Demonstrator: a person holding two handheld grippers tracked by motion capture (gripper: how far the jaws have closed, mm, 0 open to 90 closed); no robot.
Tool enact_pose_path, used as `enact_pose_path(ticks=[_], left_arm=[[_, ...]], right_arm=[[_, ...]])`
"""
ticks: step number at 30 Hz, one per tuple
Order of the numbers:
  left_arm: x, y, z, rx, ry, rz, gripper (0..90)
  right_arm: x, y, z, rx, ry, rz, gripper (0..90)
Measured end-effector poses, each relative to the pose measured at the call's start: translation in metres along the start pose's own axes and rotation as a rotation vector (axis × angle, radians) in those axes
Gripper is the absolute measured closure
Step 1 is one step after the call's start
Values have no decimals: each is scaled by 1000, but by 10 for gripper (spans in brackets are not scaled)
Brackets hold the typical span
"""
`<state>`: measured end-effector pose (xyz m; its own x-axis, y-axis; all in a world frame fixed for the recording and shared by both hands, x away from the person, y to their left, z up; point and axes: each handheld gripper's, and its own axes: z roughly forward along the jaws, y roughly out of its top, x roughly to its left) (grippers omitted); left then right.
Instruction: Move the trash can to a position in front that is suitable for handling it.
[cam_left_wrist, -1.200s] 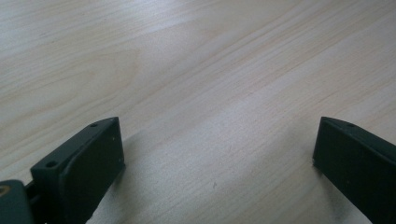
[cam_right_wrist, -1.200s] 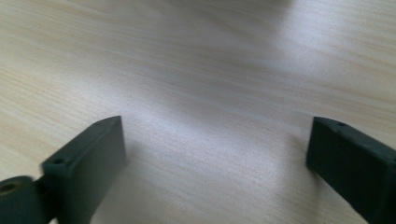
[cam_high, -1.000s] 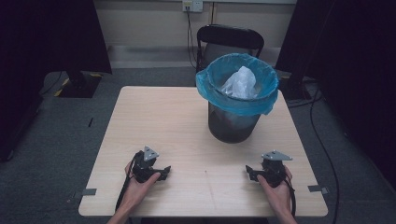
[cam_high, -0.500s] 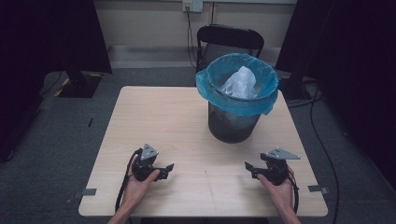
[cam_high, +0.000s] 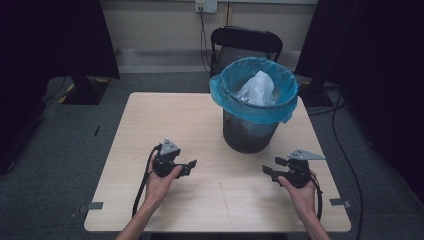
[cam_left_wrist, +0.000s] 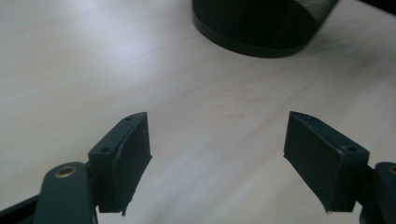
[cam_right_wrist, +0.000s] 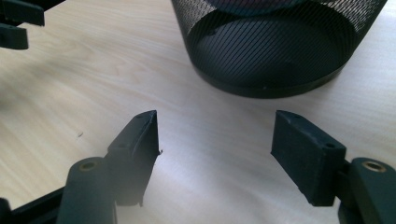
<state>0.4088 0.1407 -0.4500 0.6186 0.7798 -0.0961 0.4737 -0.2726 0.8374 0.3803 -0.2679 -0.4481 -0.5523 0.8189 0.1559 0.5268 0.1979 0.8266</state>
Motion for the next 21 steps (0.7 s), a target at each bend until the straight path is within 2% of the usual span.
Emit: enact_pose_path(ticks=[1,2,3,4,6,9,12,15,17,18,20,21], left_arm=[[2,4,3,-8,-16,-16,222],[2,7,5,-9,4,-20,222],[3,12,7,-10,26,-9,222],[3,16,10,-9,34,10,222],[4,24,16,-12,40,21,227],[7,36,28,-26,38,26,226],[10,46,42,-27,61,46,225],[17,55,57,-38,42,5,226],[22,62,69,-24,73,34,226],[25,66,74,-27,82,34,230],[31,71,86,-43,68,-9,229],[34,74,93,-33,67,-23,229]], right_arm=[[-2,2,1,-2,-2,6,316],[-5,5,2,-8,1,16,322],[-8,7,4,-13,1,29,340],[-12,9,6,-10,4,40,343],[-17,14,9,-23,-4,53,352],[-24,23,13,-27,-22,54,388],[-30,33,17,-33,-57,48,411],[-42,44,19,-39,-77,50,433],[-51,50,22,-31,-94,53,457],[-55,54,23,-35,-108,48,472],[-65,59,26,-26,-139,49,487],[-69,62,29,-20,-157,52,490]])
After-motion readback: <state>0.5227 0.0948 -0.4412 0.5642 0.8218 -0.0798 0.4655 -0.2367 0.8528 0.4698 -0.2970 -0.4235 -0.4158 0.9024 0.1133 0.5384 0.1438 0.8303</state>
